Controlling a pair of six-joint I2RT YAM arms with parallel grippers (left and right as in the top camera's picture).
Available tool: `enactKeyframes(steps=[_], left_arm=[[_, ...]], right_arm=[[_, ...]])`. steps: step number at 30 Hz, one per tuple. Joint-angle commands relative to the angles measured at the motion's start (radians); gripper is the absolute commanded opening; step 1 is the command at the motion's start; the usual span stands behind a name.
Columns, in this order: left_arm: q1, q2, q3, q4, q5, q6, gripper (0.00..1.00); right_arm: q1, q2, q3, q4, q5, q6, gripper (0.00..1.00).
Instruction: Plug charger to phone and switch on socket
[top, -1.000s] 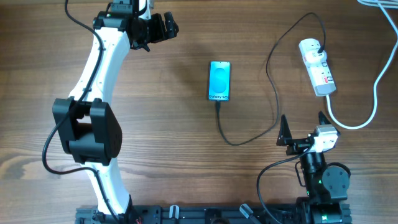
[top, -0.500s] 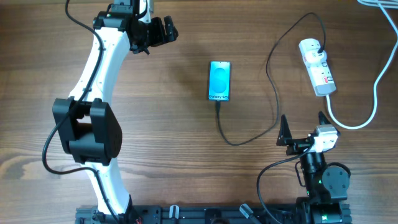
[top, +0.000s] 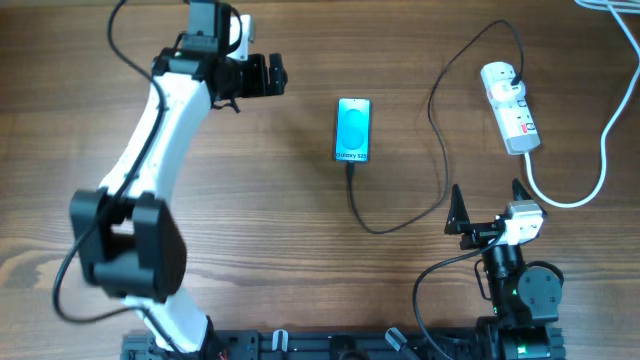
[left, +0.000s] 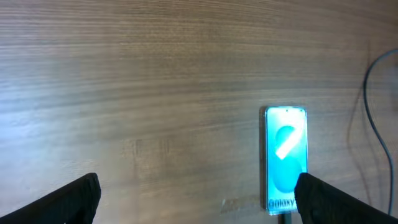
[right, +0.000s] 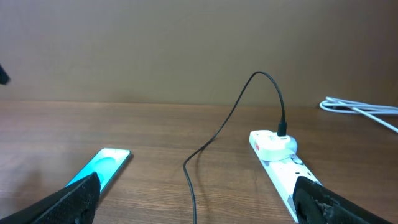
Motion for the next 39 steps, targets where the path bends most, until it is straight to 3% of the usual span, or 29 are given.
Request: enactKeyframes(steps=[1,8,11,19,31,35,39], left_arm=[[0.008,-0.132,-0.115,0.013,-0.078,0.025,1.00],[0.013,-0.417,-0.378,0.168,-0.252,0.025,1.00],[0.021,-0.562,-0.457,0.148,-0.305,0.025,1.00],[0.102,-0.917,-0.744,0.139,-0.262,0.020,1.00],[0.130,-1.382,-0.973,0.100,-0.201,0.020,1.00],[0.130,-1.452,-1.081,0.242,-0.173,0.020,1.00],[0.130,-1.500,-1.247,0.565,-0.123,0.020,1.00]], right_arm=[[-0.004,-0.014,-0.002,0.004,-0.010,0.019,1.00],[-0.004,-0.014,-0.002,0.004,-0.010,0.019,1.00],[-0.004,-0.014,-0.002,0.004,-0.010,0.019,0.99],[-0.004,-0.014,-0.002,0.004,-0.010,0.019,1.00],[-0.004,-0.014,-0.002,0.004,-0.010,0.019,0.99],[-0.004,-0.014,-0.002,0.004,-0.010,0.019,1.00],[-0.004,-0.014,-0.002,0.004,-0.010,0.019,1.00]])
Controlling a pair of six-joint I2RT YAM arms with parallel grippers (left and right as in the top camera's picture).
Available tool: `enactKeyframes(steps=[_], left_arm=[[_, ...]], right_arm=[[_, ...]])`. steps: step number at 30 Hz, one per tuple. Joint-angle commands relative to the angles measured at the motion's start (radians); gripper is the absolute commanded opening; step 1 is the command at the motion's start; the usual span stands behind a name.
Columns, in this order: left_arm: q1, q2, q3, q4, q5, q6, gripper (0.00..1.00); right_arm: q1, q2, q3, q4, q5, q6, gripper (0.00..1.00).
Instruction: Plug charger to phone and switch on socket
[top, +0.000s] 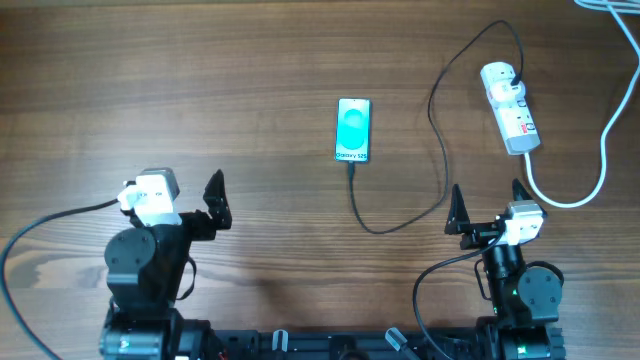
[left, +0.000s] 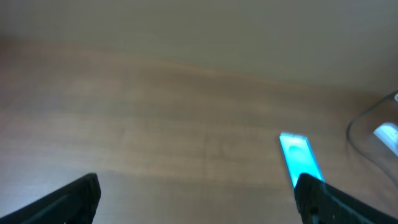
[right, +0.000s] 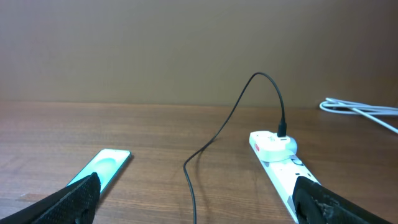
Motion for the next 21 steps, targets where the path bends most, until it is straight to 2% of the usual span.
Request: enactKeyframes(steps=[1,5,21], left_arm=[[0.006,-0.044,-0.149,0.216,0.056,0.016,1.00],[0.004,-0.099,-0.266,0.337,0.052,0.016,1.00],[0.018,-0.381,-0.450,0.373,-0.005,0.016,1.00]], right_arm=[[-0.004,-0.011,-0.002,0.003,-0.010,0.019,1.00],[-0.004,-0.011,-0.002,0.003,-0.010,0.019,1.00],[-0.004,-0.011,-0.002,0.003,-0.010,0.018,1.00]])
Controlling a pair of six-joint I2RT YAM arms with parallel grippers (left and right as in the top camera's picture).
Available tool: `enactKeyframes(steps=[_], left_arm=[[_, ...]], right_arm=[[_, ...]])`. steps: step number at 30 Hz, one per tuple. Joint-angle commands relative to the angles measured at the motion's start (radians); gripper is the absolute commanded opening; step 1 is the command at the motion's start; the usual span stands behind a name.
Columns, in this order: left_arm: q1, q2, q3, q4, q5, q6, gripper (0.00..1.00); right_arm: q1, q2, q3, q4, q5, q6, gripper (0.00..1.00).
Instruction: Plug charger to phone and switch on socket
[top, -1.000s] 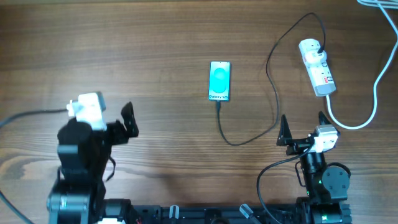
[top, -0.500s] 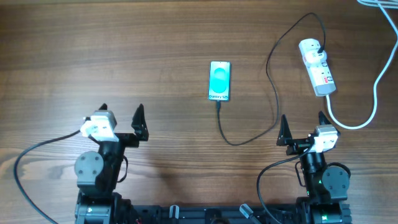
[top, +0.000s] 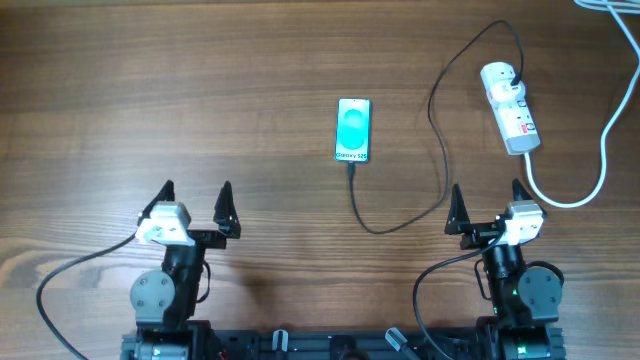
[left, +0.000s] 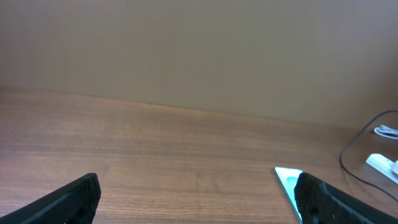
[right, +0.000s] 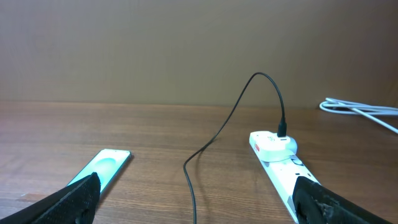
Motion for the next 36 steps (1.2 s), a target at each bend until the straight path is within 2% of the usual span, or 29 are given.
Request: enactKeyframes(steps=[1,7,12,19,26,36], left_arm=[[0.021,-0.084,-0.042,-0.004,-0.018,0.015,1.00],[0.042,-0.097,-0.042,-0.030,-0.041,0.016,1.00],[0.051,-0.097,-0.042,-0.140,-0.047,0.016,1.00],[0.043,-0.097,-0.042,-0.140,-0.043,0.021,1.00],[0.011,-0.097,-0.042,-0.141,-0.039,0.145,1.00],[0.012,-0.097,-0.042,-0.141,-0.051,0.150,1.00]], right_arm=[[-0.004,-0.011,-0.002,0.003,-0.010,0.018,1.00],[-0.004,-0.011,-0.002,0.003,-0.010,0.018,1.00],[-0.004,-0.011,-0.002,0.003,-0.010,0.018,1.00],[-0.004,-0.011,-0.002,0.003,-0.010,0.018,1.00],[-0.004,-0.011,-0.002,0.003,-0.010,0.018,1.00],[-0.004,-0.011,-0.002,0.003,-0.010,0.018,1.00]])
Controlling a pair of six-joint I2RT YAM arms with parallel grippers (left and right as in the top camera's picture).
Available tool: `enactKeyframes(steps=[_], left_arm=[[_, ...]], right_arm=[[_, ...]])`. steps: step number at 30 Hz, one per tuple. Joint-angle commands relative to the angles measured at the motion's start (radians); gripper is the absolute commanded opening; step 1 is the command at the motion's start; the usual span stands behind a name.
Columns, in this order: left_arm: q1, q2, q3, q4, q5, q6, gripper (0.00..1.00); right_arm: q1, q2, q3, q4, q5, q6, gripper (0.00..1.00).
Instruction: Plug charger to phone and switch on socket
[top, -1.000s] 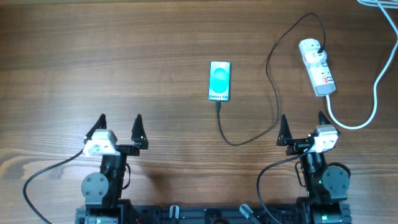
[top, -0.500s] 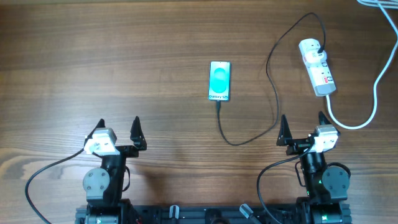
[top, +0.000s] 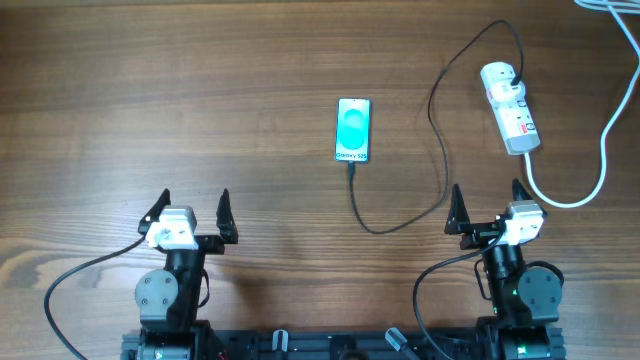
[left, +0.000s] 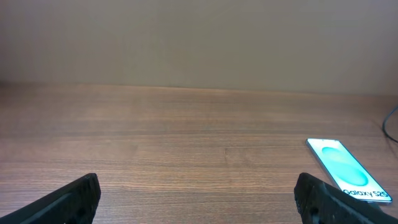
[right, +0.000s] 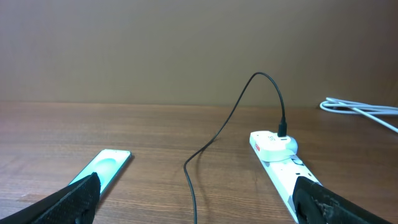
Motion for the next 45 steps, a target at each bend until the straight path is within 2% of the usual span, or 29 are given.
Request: enactKeyframes(steps=[1,23,45], left_arm=[[-0.004,-0.011,-0.006,-0.006,-0.021,0.023,1.00],[0.018,-0.011,-0.006,-0.003,-0.072,0.023,1.00],[0.018,-0.011,-0.006,-0.004,-0.046,0.024,1.00]], right_arm=[[-0.004,-0.011,-0.002,0.003,-0.010,0.015,1.00],[-0.004,-0.011,-0.002,0.003,-0.010,0.015,1.00],[-0.004,-0.011,-0.002,0.003,-0.010,0.015,1.00]])
